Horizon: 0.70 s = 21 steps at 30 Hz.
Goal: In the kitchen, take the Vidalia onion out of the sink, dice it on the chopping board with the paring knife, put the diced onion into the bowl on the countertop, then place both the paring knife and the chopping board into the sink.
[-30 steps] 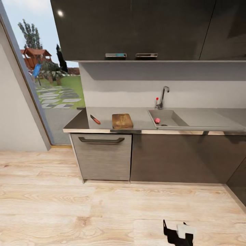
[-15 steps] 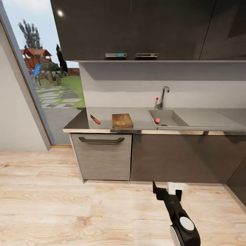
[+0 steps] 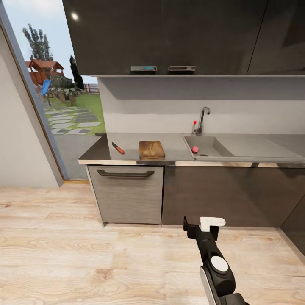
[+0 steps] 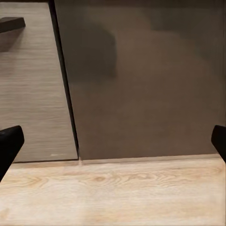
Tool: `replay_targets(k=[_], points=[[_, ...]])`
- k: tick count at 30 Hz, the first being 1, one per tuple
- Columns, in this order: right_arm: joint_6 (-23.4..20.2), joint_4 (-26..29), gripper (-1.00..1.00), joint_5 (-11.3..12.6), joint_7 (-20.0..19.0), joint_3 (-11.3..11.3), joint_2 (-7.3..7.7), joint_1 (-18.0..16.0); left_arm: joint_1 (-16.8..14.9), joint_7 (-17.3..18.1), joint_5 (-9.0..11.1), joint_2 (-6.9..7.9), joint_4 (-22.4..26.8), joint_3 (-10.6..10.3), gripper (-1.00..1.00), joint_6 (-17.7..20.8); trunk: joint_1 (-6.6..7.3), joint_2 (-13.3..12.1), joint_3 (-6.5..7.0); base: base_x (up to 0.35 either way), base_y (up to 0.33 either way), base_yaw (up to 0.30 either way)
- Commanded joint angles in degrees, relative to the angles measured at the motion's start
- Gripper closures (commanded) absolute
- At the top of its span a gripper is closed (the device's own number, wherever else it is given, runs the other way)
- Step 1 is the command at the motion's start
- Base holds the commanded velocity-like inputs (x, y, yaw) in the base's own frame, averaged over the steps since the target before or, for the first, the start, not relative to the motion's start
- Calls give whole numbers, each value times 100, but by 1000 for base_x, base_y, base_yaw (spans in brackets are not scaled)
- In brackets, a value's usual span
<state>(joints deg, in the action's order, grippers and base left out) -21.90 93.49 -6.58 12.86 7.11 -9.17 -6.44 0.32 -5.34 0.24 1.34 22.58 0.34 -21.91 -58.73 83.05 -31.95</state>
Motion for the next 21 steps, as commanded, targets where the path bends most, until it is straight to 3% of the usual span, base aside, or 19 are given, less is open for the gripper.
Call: replay_targets(k=[1,7,10,12,15,16,18,21], points=[[-53,5,-100,-62,14,9,-1,-4,3,-11,2,-1,9,1,-100,-6,0,3,-4,0,0,0],[-71,3,-100,-71,9,15,-5,-43,3,-11,2,-1,-22,1,-100,-6,0,3,-4,0,0,0],[-250,3,-100,-84,26,17,-81,-521,3,-11,-8,-2,-44,1,-100,-6,0,3,-4,0,0,0],[-814,3,-100,-119,27,18,-83,-1082,3,-11,-13,-2,-50,1,-100,-6,0,3,-4,0,0,0],[-1344,3,-100,-146,32,18,-83,-1668,3,-11,-15,-15,-51,1,-100,-6,0,3,-4,0,0,0],[-1551,3,-100,-156,39,23,-83,-2035,3,-7,-11,-33,-52,1,-100,-6,0,3,-4,0,0,0],[-1695,3,-100,-175,43,36,-83,-2273,3,-7,-9,-41,-52,1,-100,-6,0,3,-4,0,0,0],[-2320,3,-100,-265,52,203,-83,-2965,3,-5,-8,-51,-57,1,-100,-6,0,3,-4,0,0,0]])
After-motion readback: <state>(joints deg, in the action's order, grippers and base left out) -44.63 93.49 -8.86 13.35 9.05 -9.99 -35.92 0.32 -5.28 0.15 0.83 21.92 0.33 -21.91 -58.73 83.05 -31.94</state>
